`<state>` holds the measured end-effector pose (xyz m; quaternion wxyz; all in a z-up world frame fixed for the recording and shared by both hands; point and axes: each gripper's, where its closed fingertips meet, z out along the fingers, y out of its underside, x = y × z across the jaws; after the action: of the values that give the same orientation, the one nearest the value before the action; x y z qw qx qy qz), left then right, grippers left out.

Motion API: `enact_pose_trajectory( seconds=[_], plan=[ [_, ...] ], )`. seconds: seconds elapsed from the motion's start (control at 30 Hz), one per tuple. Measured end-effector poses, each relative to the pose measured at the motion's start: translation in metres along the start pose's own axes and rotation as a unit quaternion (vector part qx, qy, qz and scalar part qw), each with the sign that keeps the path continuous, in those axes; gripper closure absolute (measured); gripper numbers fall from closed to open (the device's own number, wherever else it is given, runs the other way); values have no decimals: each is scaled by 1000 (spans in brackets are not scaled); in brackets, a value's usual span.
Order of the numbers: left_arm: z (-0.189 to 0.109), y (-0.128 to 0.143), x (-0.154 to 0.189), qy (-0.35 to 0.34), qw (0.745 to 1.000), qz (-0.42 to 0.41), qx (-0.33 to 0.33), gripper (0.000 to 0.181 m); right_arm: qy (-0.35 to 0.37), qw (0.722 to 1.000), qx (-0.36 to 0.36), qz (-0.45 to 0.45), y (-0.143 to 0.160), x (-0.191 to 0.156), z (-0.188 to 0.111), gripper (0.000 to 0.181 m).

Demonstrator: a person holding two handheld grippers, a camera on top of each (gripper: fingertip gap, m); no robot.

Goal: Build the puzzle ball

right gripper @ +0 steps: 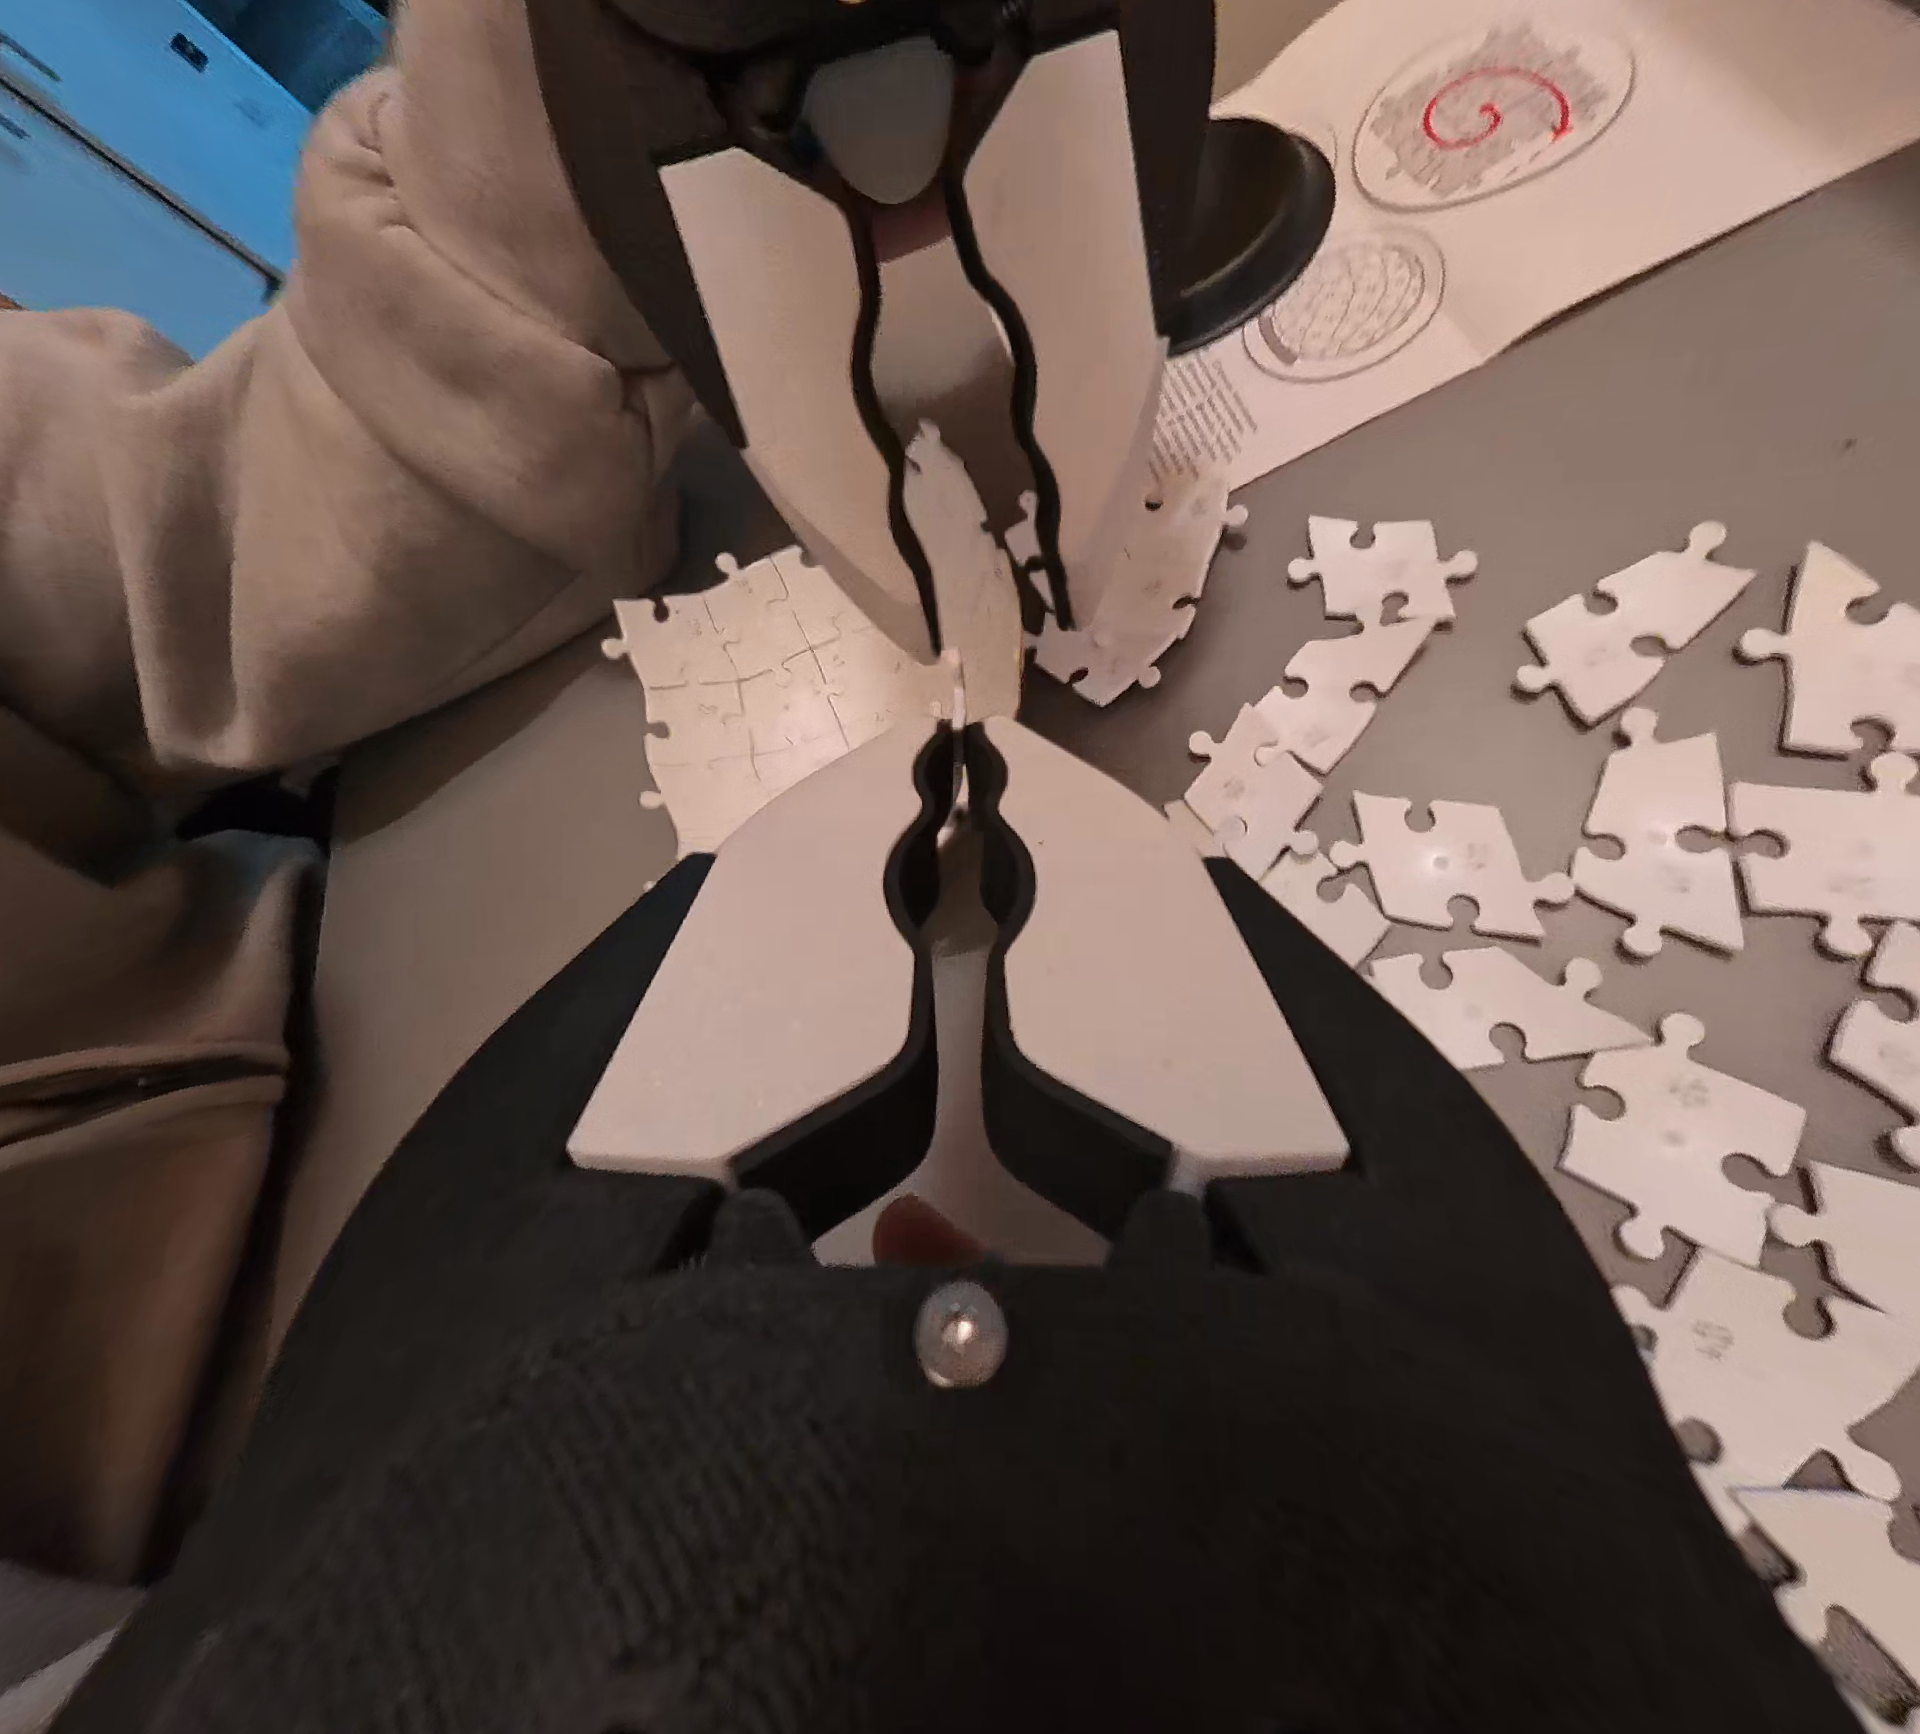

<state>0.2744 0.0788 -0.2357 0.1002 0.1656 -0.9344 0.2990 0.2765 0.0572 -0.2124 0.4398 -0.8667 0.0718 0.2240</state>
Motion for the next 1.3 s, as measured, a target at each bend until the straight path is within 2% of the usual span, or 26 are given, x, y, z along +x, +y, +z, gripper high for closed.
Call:
enact_pose_trajectory(
  seconds=[0.2,0.53,0.93,1.3],
  plan=[
    [13,6,2,33,998,-40,-30,153,17,999,-33,25,9,4,9,179],
    [26,14,0,65,993,-80,-51,179,77,994,-68,33,17,14,15,179],
    [24,21,-3,71,981,-170,-62,179,109,991,-65,46,18,19,15,179],
    [23,25,-4,65,983,-157,-66,179,125,989,-75,33,21,22,20,178]
  ],
)
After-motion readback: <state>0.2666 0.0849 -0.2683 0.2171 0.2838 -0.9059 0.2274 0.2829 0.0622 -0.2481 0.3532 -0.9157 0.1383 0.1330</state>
